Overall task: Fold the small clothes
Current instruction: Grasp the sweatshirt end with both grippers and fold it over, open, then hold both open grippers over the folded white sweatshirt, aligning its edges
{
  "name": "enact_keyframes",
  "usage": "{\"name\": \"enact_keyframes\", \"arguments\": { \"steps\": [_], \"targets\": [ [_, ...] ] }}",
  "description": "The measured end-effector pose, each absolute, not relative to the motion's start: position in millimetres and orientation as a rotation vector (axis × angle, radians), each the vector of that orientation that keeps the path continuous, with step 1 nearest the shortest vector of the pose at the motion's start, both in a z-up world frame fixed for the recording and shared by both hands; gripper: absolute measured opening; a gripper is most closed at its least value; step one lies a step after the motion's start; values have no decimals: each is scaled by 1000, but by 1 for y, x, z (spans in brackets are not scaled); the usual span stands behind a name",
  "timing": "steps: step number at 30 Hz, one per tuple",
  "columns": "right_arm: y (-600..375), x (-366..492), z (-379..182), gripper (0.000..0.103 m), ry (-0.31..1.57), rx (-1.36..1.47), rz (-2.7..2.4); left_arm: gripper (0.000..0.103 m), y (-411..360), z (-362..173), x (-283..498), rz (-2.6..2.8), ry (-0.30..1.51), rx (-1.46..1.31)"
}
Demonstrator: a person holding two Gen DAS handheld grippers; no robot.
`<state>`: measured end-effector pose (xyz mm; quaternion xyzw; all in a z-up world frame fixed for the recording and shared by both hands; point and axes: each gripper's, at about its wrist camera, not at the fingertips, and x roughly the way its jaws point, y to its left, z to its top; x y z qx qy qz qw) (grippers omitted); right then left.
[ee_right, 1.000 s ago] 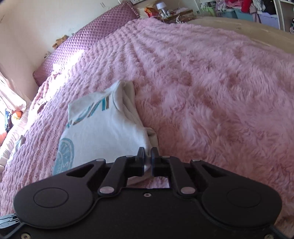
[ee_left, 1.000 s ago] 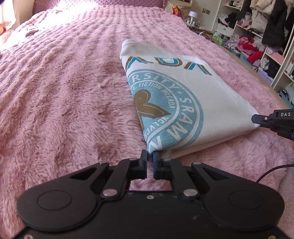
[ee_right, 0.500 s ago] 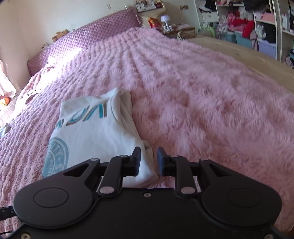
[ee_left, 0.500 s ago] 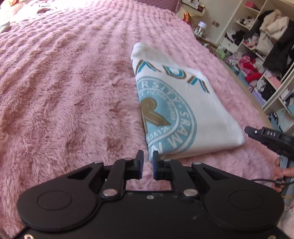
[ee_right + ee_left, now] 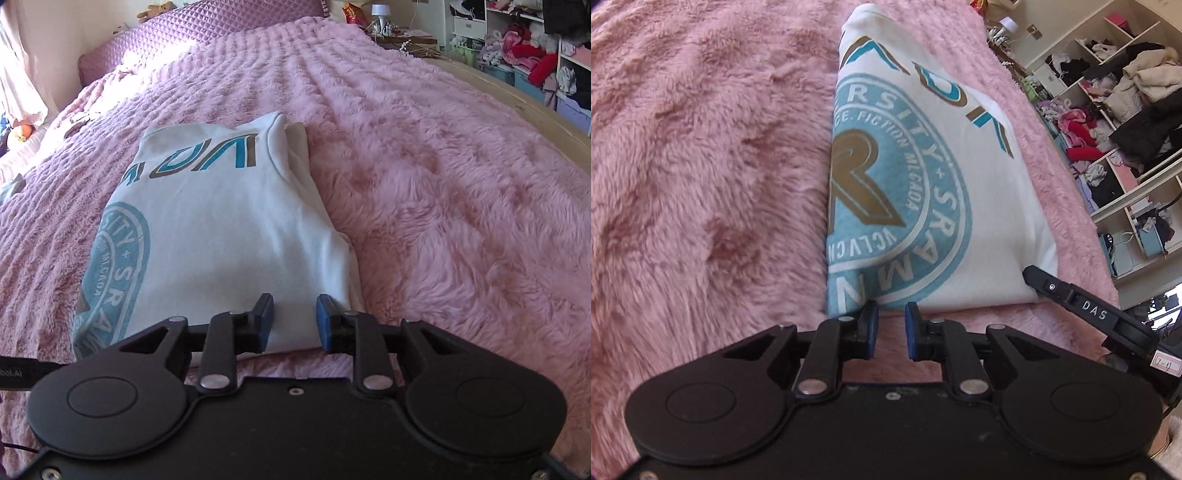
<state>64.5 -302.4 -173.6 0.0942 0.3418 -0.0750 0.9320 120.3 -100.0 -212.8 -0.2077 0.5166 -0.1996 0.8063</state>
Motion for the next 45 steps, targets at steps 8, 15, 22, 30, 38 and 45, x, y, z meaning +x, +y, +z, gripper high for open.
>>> {"name": "enact_keyframes", "arguments": {
  "steps": [8, 15, 22, 30, 38, 45],
  "targets": [
    [-293, 66, -141, 27, 607, 107, -129, 31, -90, -160, 116, -518, 956, -496],
    [-293, 102, -143, 32, 607, 48, -109, 32, -91, -174, 156, -430, 931, -474],
    [-298, 111, -162, 32, 661, 25, -148, 35, -96, -197, 161, -438, 948, -433],
    [-297, 114, -159, 39, 684, -1, -158, 33, -92, -169, 171, -468, 932, -443],
    [-294, 127, -145, 41, 680, -31, -167, 36, -85, -139, 220, -452, 833, -405],
    [-302, 181, -125, 42, 564, 14, -102, 37, -67, -147, 281, -339, 804, -475]
  ]
}}
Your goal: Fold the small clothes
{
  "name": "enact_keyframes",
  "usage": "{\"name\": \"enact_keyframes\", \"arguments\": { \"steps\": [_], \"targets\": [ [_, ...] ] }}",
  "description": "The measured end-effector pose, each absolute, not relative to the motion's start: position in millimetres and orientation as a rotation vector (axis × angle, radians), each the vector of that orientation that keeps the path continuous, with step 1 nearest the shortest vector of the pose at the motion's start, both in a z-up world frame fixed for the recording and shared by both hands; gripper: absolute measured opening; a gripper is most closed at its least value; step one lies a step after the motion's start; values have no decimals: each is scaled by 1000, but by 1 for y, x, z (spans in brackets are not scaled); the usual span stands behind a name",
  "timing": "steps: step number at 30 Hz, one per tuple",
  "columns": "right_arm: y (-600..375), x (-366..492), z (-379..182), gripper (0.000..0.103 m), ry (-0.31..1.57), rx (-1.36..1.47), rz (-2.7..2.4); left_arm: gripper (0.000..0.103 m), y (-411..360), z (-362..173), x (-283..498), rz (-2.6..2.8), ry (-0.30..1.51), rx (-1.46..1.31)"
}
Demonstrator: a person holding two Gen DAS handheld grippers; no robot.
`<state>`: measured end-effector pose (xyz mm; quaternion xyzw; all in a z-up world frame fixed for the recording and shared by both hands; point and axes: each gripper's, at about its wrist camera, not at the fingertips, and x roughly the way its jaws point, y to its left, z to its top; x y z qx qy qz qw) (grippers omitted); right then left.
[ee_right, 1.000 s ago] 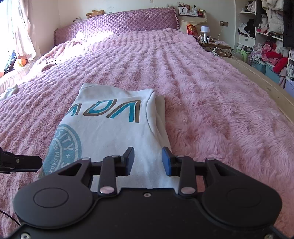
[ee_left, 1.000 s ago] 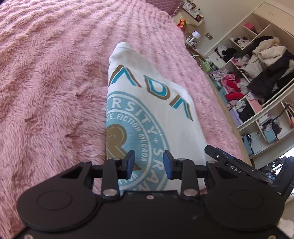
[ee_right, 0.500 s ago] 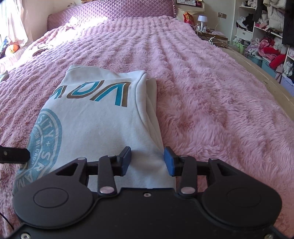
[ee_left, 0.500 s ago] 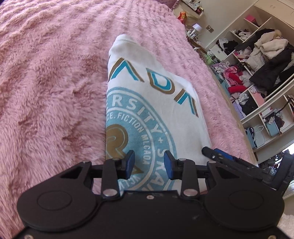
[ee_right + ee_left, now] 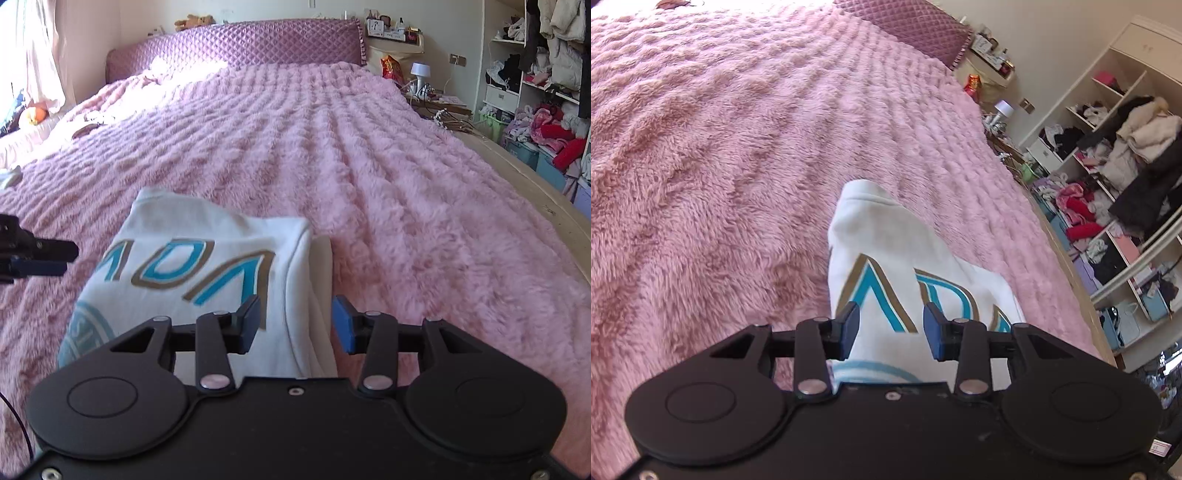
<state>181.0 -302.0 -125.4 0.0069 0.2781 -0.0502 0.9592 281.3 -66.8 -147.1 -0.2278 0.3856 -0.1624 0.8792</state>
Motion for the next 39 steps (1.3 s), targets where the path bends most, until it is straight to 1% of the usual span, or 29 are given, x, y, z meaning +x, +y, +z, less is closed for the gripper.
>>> {"name": "enact_keyframes", "arguments": {
  "steps": [4, 8, 11, 12, 13, 14, 15, 16, 17, 19, 21, 22, 23, 25, 26, 27, 28, 29, 30, 31, 32, 36, 39],
  "targets": [
    [-313, 229, -128, 42, 556, 79, -118, 37, -60, -164, 315, -238, 773, -512],
    [-315, 266, -138, 42, 588, 87, -136, 37, -57, -188, 355, -238, 843, -638],
    [-324, 280, -145, 41, 619, 160, -118, 38, -55, -199, 374, -256, 856, -733],
    [-327, 285, -147, 39, 637, 183, -103, 40, -57, -201, 380, -268, 854, -757],
    [-328, 286, -148, 19, 641, 198, -93, 40, -58, -202, 385, -269, 854, -772],
    [-329, 285, -148, 8, 633, 203, -95, 35, -60, -203, 390, -260, 845, -785],
    [-327, 282, -145, 7, 614, 194, -102, 30, -62, -200, 394, -265, 821, -780],
    [-326, 278, -141, 5, 591, 183, -106, 7, -65, -196, 398, -291, 784, -765],
    [-325, 272, -136, 3, 558, 170, -118, 5, -68, -192, 401, -309, 765, -745],
    [-328, 269, -131, 3, 526, 176, -140, 5, -78, -186, 407, -310, 757, -672],
    [-334, 276, -140, 3, 567, 194, -148, 7, -82, -194, 415, -274, 793, -666],
    [-338, 283, -149, 3, 600, 207, -154, 11, -82, -201, 421, -250, 819, -681],
    [-342, 289, -161, 2, 637, 226, -146, 12, -82, -210, 425, -227, 842, -687],
    [-347, 290, -170, 3, 642, 250, -144, 18, -80, -218, 427, -233, 850, -697],
    [-347, 289, -169, 3, 638, 251, -139, 18, -79, -217, 426, -241, 847, -700],
    [-347, 287, -166, 4, 635, 254, -137, 18, -77, -215, 424, -253, 845, -705],
    [-347, 284, -163, 8, 629, 247, -135, 18, -75, -210, 420, -259, 845, -707],
    [-346, 280, -158, 16, 620, 236, -132, 20, -70, -205, 412, -257, 846, -701],
    [-344, 272, -151, 20, 596, 219, -129, 20, -67, -198, 406, -267, 842, -692],
    [-341, 261, -142, 24, 562, 200, -117, 26, -63, -192, 394, -282, 839, -678],
    [-339, 252, -136, 24, 545, 191, -93, 28, -60, -185, 383, -299, 843, -669],
    [-326, 207, -119, 24, 528, 140, 13, 30, -60, -153, 319, -398, 847, -496],
    [-315, 177, -118, 24, 544, 112, 37, 32, -64, -143, 270, -444, 854, -384]
  ]
}}
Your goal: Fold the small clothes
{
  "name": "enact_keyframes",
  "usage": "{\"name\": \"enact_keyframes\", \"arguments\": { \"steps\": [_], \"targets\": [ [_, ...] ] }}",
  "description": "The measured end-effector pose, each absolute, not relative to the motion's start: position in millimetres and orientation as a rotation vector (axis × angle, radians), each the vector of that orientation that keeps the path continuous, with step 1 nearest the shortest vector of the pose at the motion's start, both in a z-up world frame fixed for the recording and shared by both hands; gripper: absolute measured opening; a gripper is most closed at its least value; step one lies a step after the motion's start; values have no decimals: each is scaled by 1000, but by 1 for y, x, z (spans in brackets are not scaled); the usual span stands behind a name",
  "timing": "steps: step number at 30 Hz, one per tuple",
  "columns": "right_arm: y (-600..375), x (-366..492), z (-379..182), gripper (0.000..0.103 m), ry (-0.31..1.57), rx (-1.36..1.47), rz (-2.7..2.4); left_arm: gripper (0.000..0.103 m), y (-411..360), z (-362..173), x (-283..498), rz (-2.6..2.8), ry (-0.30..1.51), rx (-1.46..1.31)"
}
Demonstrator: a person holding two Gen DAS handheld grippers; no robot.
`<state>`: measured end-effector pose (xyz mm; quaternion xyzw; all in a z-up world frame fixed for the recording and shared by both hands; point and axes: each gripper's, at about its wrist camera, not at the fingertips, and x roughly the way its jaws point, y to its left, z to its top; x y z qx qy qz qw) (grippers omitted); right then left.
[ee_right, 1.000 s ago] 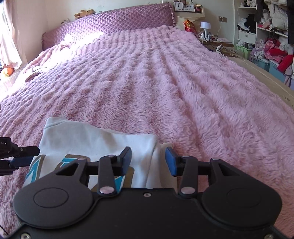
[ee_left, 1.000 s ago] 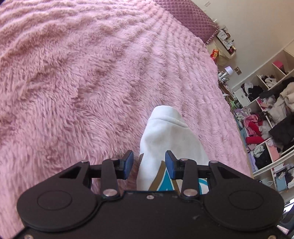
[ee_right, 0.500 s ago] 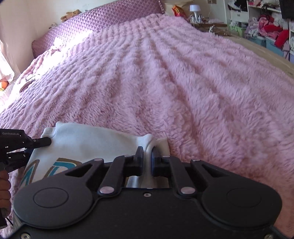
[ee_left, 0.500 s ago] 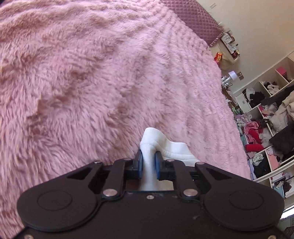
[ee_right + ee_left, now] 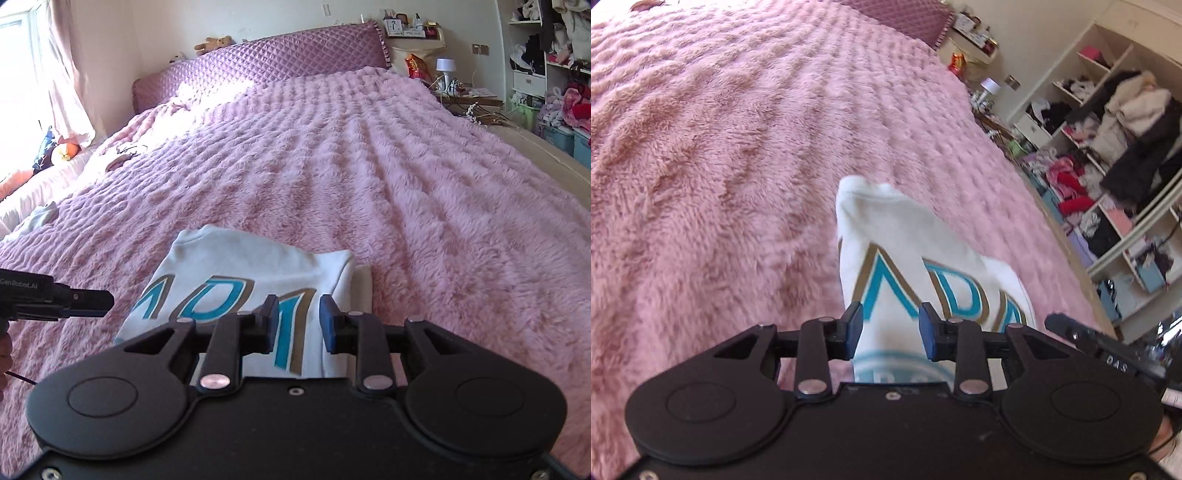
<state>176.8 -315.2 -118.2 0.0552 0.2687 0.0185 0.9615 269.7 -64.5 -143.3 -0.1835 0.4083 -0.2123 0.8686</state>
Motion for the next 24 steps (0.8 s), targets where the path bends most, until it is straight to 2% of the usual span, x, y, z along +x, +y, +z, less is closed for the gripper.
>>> {"name": "enact_keyframes", "arguments": {
  "steps": [7, 12, 13, 15, 16, 24],
  "targets": [
    [-311, 155, -149, 25, 631, 132, -9, 34, -78, -179, 202, -481, 935, -446],
    [-307, 146, -160, 24, 620, 127, -37, 36, -86, -200, 202, -430, 949, -464],
    [-305, 144, -157, 26, 615, 117, -41, 36, -86, -196, 201, -425, 951, -468],
    [-300, 136, -150, 35, 598, 92, -50, 36, -84, -184, 198, -415, 945, -483],
    [-299, 130, -146, 45, 586, 87, -55, 36, -82, -180, 195, -416, 947, -491],
    [-295, 103, -143, 46, 601, 103, 0, 39, -86, -170, 152, -479, 944, -462]
  ]
}}
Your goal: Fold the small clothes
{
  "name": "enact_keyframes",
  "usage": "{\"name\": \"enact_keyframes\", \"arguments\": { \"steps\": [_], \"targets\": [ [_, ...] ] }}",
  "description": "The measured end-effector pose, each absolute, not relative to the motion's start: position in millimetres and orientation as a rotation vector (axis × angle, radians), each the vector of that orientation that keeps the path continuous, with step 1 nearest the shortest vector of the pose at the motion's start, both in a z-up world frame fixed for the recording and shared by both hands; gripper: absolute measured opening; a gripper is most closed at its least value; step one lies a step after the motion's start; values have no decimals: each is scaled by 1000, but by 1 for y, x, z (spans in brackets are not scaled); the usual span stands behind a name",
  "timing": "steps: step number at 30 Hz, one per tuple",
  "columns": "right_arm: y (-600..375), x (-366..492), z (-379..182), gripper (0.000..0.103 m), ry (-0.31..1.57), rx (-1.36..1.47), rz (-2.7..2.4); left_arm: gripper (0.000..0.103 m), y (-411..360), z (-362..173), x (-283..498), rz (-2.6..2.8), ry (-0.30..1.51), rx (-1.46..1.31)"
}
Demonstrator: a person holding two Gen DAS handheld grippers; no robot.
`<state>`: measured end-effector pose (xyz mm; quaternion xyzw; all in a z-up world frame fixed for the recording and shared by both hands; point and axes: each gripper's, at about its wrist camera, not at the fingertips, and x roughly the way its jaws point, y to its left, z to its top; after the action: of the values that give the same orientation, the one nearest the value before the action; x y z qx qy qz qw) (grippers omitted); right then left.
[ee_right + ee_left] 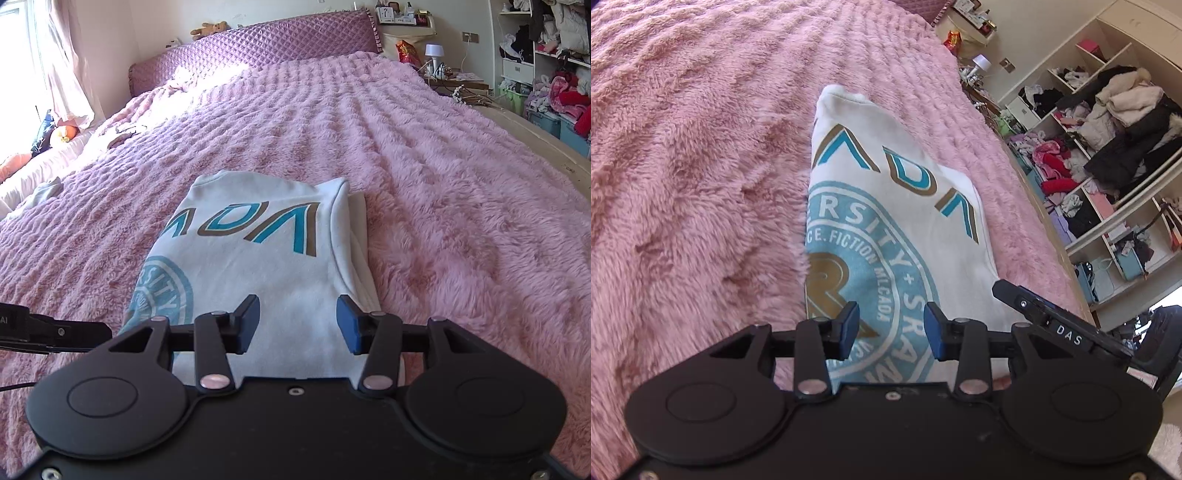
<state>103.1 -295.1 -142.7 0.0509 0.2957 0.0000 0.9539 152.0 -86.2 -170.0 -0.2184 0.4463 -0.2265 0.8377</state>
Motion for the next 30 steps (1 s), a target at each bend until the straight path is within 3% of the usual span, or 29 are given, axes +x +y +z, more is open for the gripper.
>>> {"name": "enact_keyframes", "arguments": {
  "steps": [6, 11, 18, 30],
  "targets": [
    [-297, 103, -164, 46, 634, 116, -5, 41, -92, -195, 151, -466, 969, -458],
    [-302, 104, -157, 47, 645, 136, 19, 42, -87, -181, 156, -498, 974, -453],
    [-374, 128, -139, 50, 534, 432, 222, 48, -40, -174, 200, -484, 913, -638],
    [-423, 191, -190, 51, 680, 669, 336, 50, -23, -242, 267, -575, 1089, -938]
  ]
}}
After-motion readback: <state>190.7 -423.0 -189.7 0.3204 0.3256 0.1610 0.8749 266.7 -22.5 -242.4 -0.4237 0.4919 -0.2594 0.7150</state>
